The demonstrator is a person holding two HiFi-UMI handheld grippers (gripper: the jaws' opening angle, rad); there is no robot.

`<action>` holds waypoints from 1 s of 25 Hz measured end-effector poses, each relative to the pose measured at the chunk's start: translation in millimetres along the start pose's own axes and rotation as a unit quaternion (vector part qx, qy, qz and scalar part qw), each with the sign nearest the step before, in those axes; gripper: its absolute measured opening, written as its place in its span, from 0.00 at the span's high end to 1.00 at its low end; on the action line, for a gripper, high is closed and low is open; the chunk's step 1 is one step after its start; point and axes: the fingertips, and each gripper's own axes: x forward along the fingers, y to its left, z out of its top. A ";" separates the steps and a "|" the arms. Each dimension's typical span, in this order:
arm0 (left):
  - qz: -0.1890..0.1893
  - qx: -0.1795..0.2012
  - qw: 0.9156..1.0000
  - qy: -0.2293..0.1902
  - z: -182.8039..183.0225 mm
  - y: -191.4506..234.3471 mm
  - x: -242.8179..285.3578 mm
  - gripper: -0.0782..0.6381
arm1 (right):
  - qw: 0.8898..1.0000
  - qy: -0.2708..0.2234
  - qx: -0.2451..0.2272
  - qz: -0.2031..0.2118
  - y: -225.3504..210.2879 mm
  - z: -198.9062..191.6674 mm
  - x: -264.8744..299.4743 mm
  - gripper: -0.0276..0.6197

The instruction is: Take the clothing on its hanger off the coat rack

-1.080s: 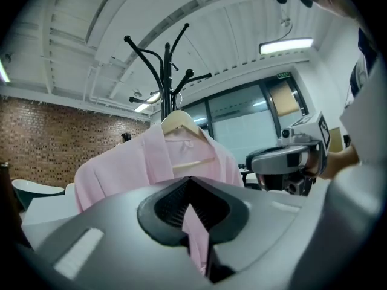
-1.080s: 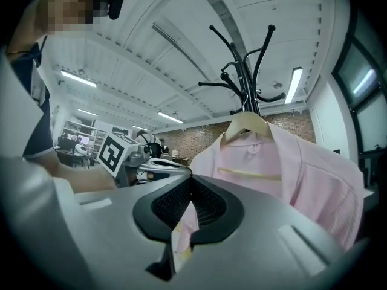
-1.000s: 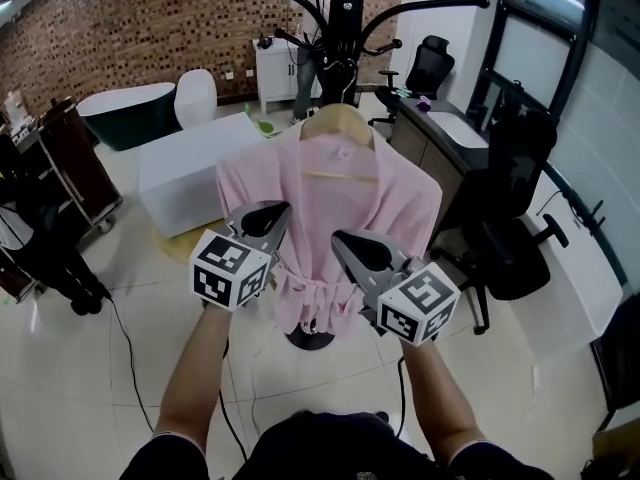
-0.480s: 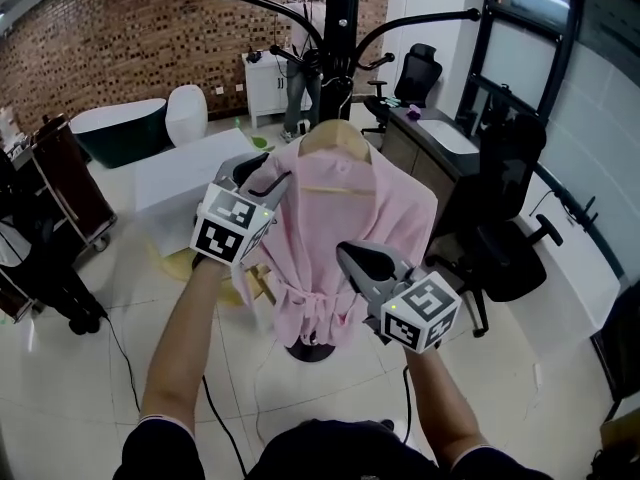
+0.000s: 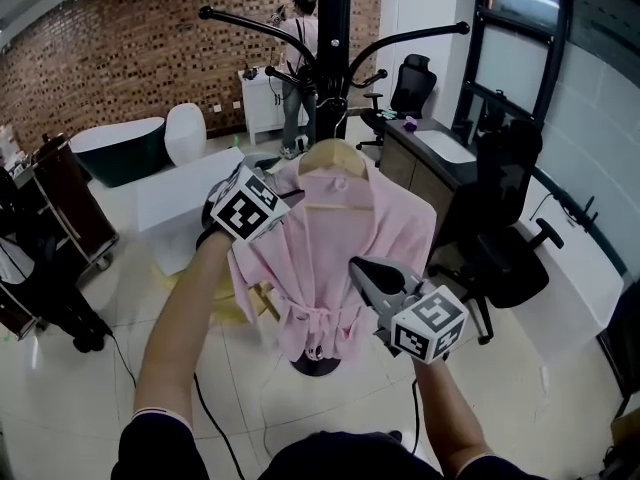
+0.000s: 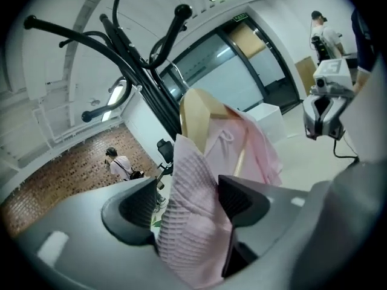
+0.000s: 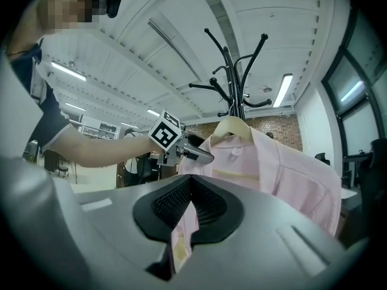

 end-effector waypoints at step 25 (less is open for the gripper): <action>0.044 0.038 0.998 0.020 4.6 1.9 -2.1 0.78 | 1.000 -0.002 -0.002 -0.016 -12.3 0.5 -22.1 0.95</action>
